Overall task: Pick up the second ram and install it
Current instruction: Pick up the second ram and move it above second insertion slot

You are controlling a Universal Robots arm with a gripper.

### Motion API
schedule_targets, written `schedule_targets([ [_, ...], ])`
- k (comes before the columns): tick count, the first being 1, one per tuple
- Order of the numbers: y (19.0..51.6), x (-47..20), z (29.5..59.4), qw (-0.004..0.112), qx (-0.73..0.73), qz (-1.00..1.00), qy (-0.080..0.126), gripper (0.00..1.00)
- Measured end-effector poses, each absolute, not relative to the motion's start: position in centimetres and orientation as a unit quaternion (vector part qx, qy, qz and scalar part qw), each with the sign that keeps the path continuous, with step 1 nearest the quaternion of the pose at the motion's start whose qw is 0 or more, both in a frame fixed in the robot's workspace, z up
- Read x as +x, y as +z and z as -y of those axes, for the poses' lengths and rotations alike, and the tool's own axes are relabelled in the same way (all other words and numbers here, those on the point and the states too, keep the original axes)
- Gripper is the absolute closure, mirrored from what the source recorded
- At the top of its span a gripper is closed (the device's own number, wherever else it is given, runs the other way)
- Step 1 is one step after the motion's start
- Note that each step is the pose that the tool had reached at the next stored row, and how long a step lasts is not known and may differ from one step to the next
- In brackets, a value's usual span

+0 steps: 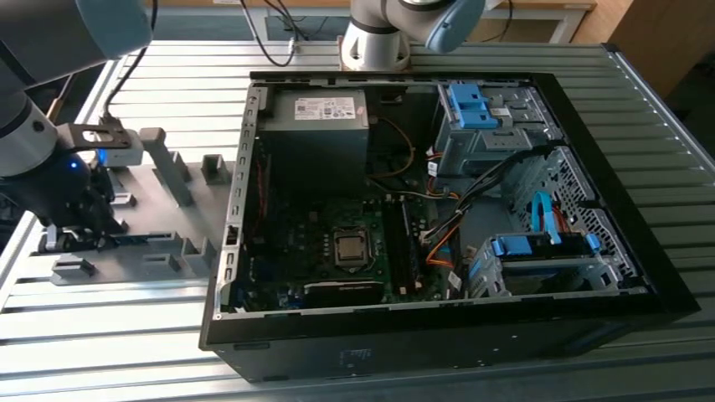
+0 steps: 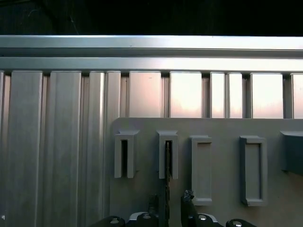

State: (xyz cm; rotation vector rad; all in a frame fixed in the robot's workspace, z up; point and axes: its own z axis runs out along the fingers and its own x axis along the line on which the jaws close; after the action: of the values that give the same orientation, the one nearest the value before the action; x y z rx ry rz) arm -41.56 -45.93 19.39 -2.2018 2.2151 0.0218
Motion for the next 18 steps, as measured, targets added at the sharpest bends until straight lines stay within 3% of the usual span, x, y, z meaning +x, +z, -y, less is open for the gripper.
schedule_targets([
  [1, 19.38, -41.56, 45.93, 0.009, -0.705, -0.709, 0.007, 0.67],
  [2, 19.36, -41.56, 45.93, 0.009, -0.705, -0.709, 0.007, 0.73],
  [18, 19.17, -41.56, 45.96, 0.009, -0.705, -0.709, 0.007, 0.73],
])
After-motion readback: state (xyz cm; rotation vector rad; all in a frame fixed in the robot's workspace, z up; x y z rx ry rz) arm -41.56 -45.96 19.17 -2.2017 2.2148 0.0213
